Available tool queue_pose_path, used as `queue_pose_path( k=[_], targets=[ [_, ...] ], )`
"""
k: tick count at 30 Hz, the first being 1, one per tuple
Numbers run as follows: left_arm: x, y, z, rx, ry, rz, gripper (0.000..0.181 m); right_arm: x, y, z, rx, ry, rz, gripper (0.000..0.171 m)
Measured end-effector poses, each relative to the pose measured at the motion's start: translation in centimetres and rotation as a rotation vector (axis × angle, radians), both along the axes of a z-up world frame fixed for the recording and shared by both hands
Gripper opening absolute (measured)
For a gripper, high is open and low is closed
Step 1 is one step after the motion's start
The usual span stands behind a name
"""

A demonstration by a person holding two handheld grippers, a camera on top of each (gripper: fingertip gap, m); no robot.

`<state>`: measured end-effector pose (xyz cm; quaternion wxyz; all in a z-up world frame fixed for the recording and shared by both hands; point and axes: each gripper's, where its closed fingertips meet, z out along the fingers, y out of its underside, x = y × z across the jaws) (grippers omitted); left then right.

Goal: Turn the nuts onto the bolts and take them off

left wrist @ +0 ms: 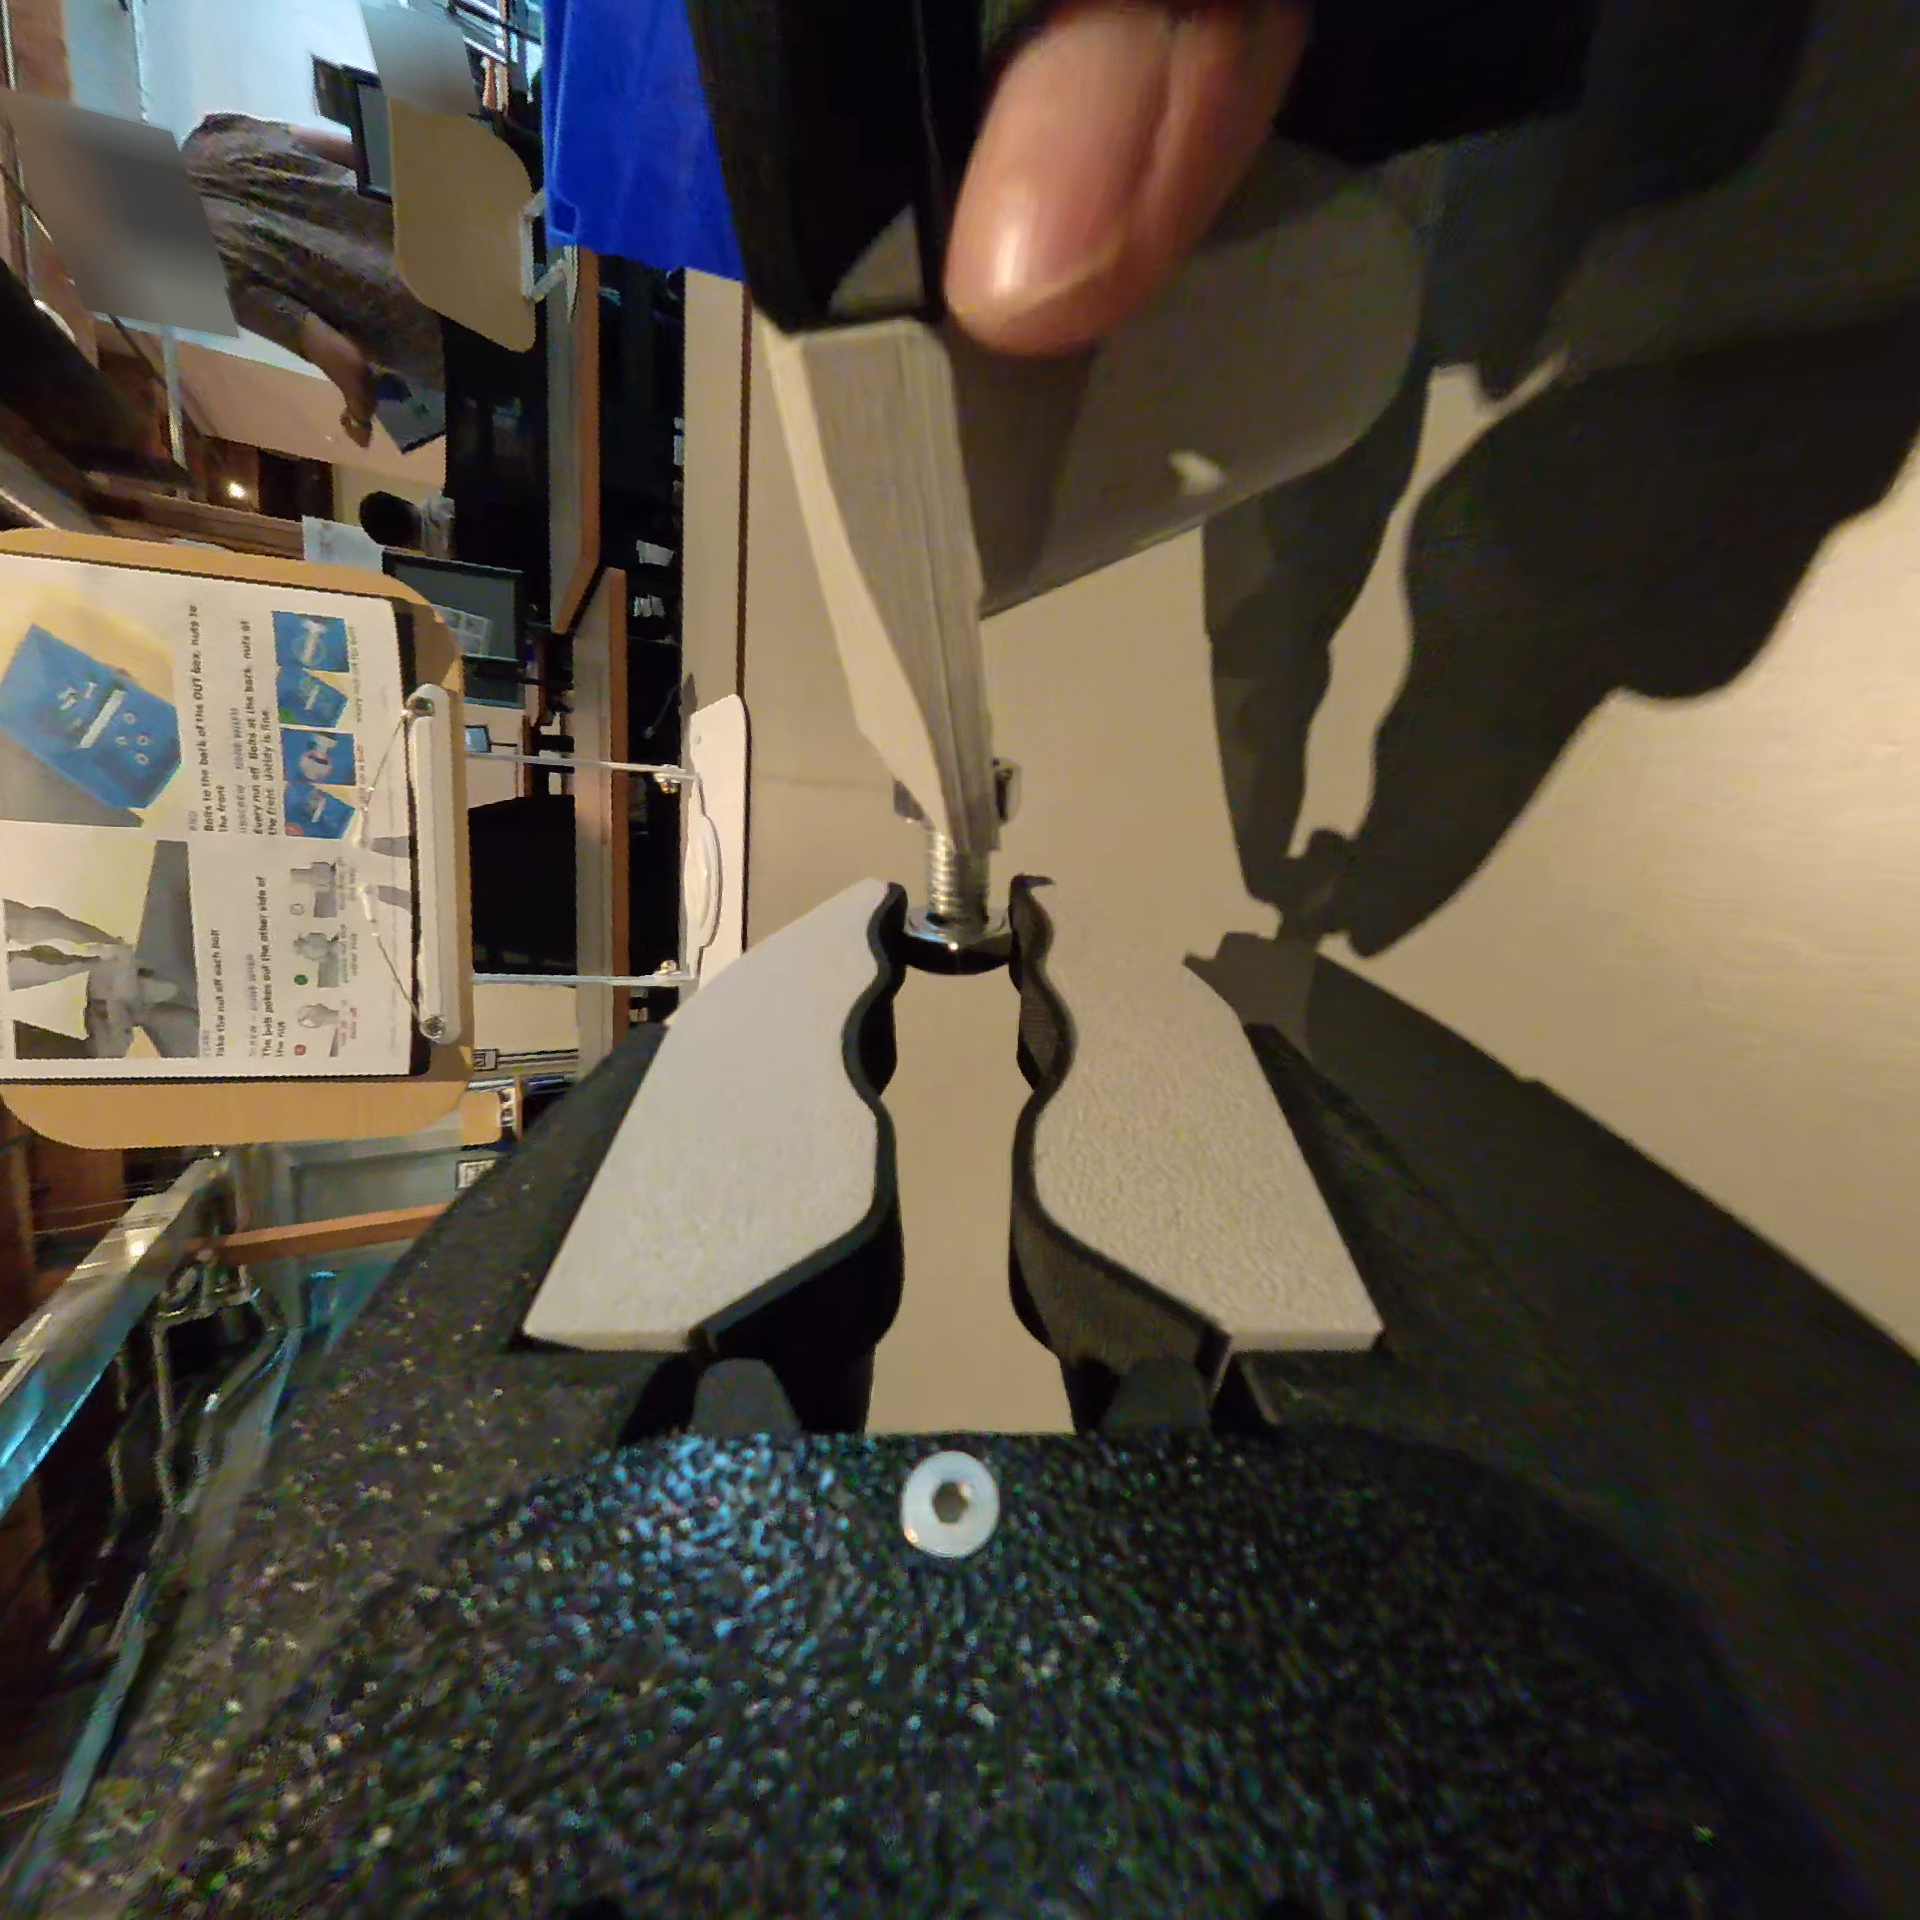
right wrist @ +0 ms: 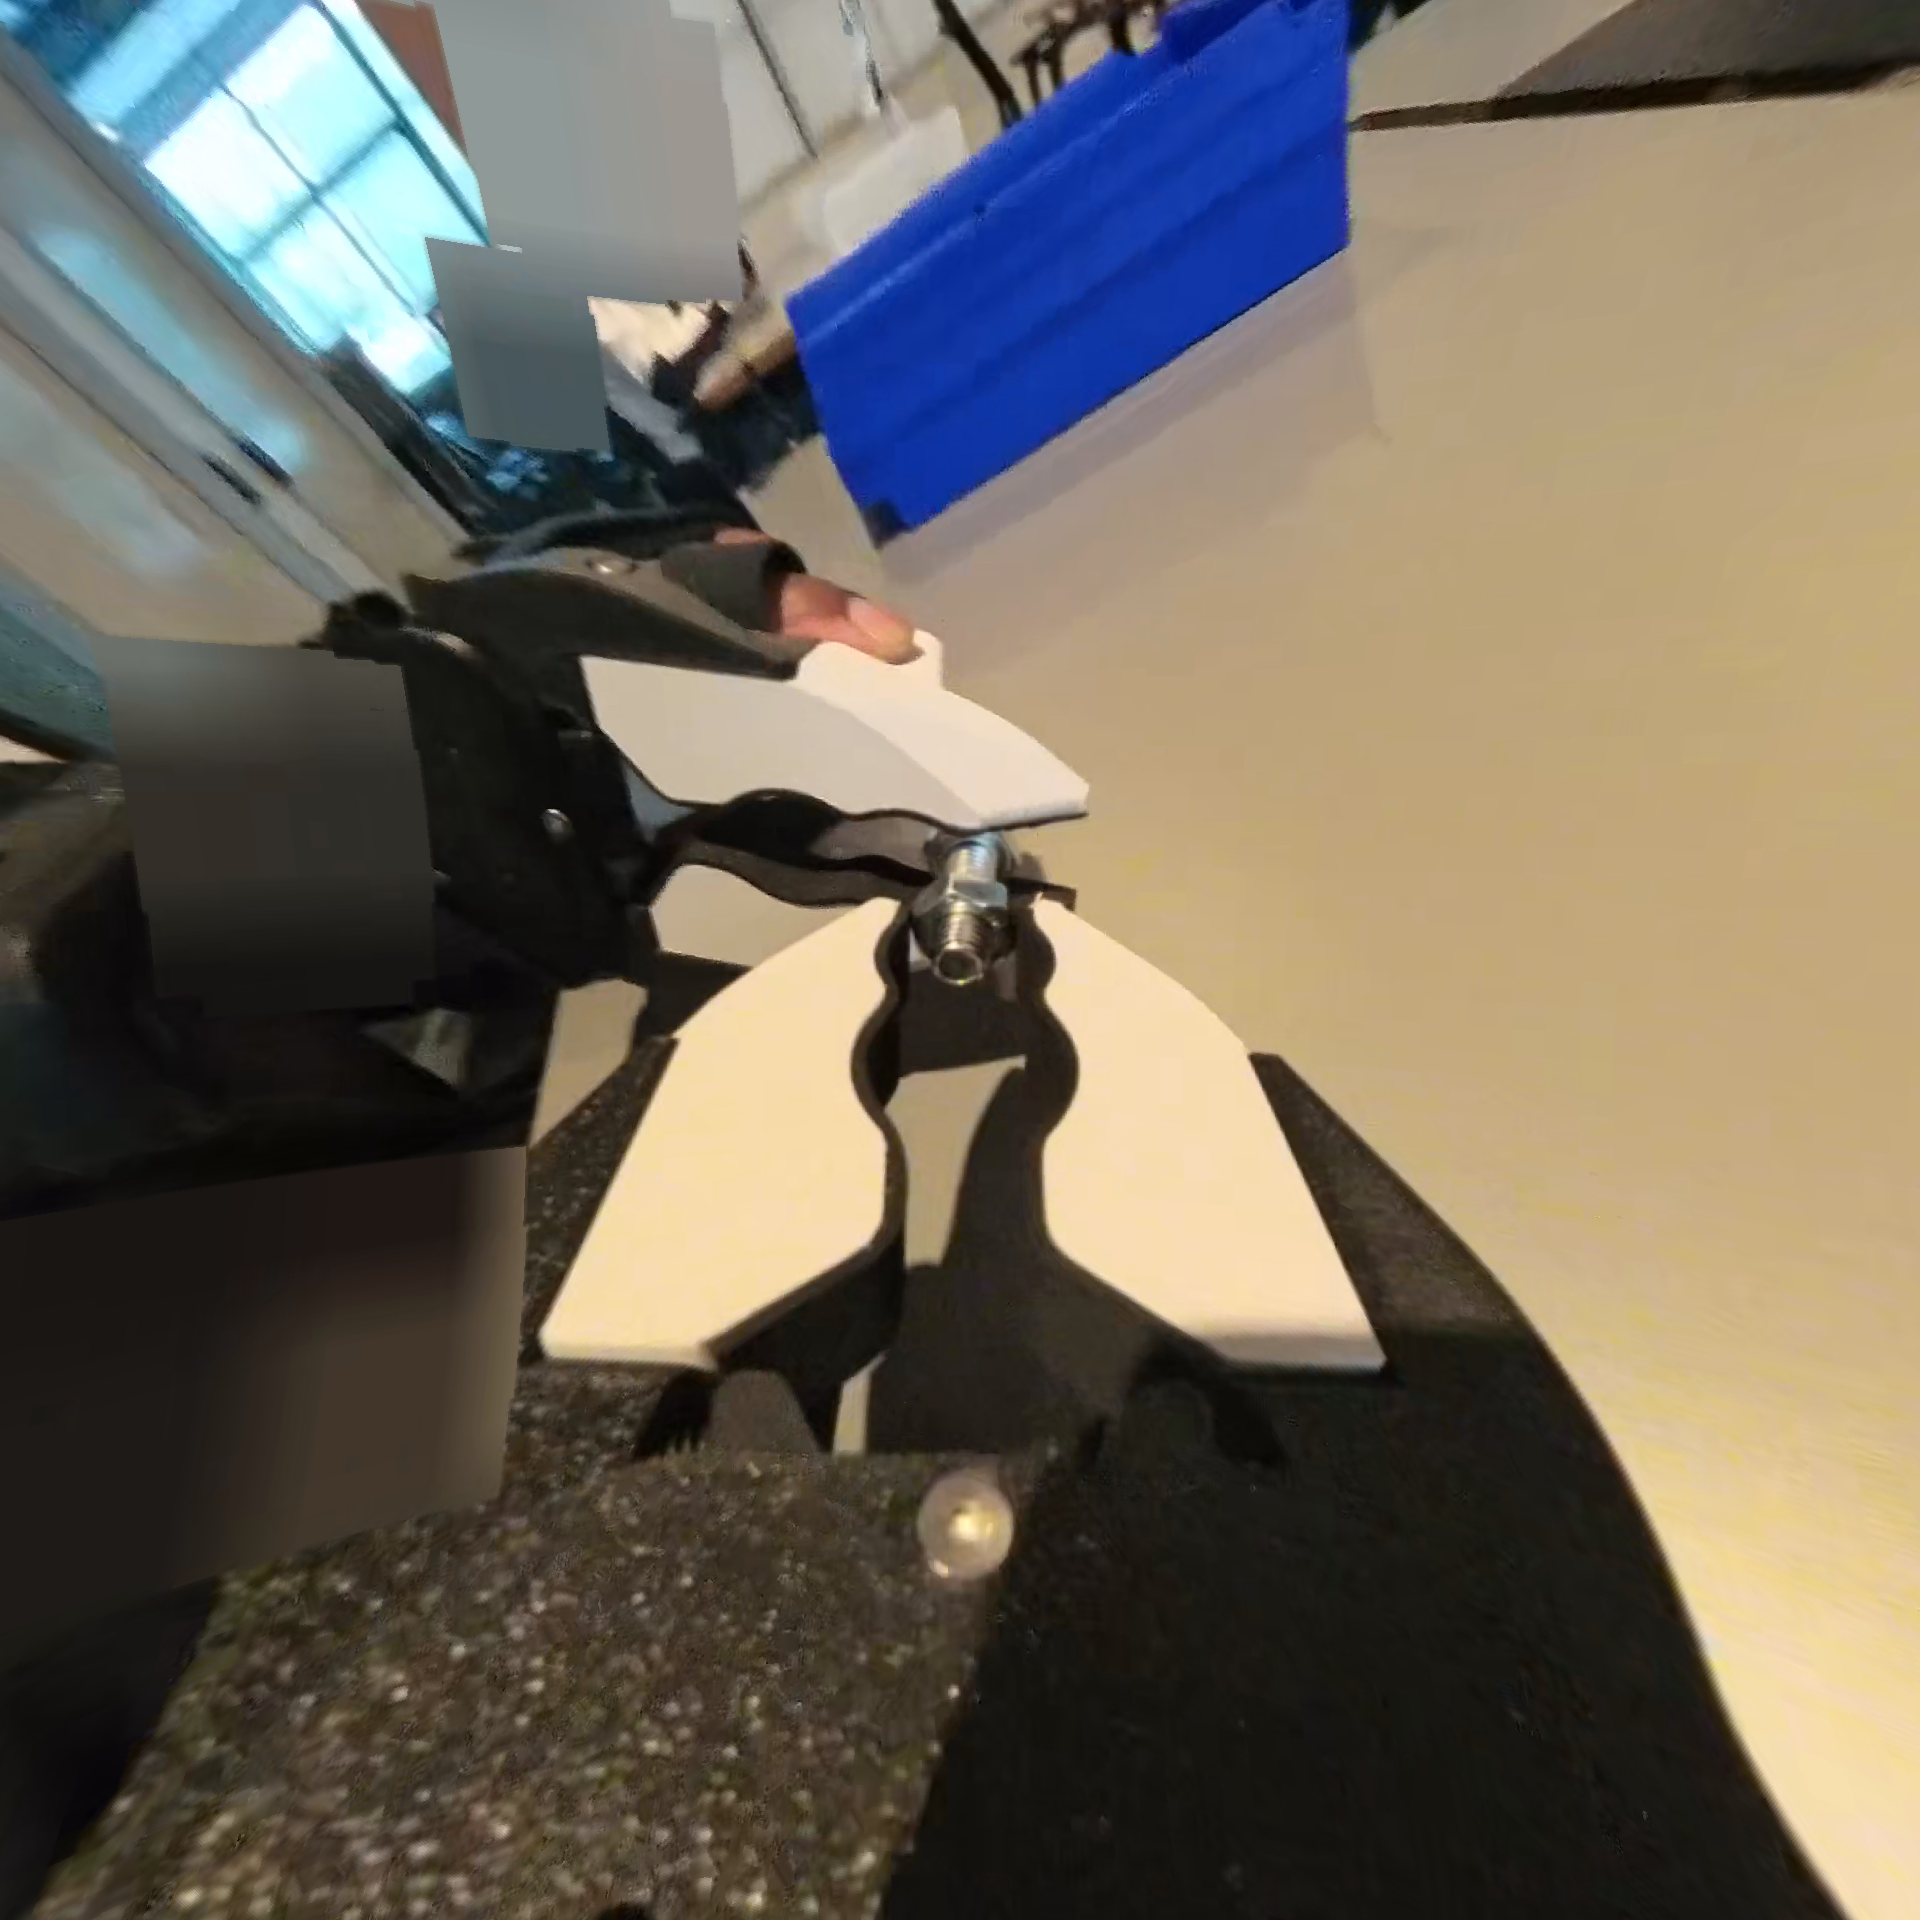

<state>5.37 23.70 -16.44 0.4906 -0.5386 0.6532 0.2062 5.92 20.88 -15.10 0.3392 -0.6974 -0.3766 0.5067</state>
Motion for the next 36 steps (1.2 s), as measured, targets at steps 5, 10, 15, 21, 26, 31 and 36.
queue_pose_path(
  k=[5, 10, 15, 21, 26, 31, 36],
  targets=[
    [-0.1, 0.0, -0.2, -0.02, -0.007, 0.003, 0.019, 0.5, 0.4, 0.7, 0.17, -0.023, 0.013, 0.039],
    [0.0, -0.1, -0.4, -0.072, -0.043, -0.006, 0.019, 0.9, 0.3, 0.4, 0.599, -0.222, 0.019, 0.039],
    [0.2, -0.3, -0.6, -0.133, -0.081, -0.024, 0.019, 1.0, 0.0, 0.7, 1.027, -0.385, 0.013, 0.033],
    [0.8, -1.0, -0.8, -0.161, -0.089, -0.067, 0.019, 0.8, 0.0, -0.4, 1.198, -0.509, 0.034, 0.023],
    [0.6, -0.9, -1.0, -0.154, -0.065, -0.063, 0.019, 0.5, 0.1, -0.8, 1.132, -0.52, 0.015, 0.018],
    [0.0, -0.2, -0.4, -0.041, -0.004, -0.014, 0.019, 0.0, 0.3, -0.8, 0.646, -0.357, -0.041, 0.018],
    [0.1, -0.2, 0.0, -0.037, -0.037, -0.004, 0.019, 0.1, 0.0, 0.1, 0.184, -0.079, 0.004, 0.019]
  ],
)
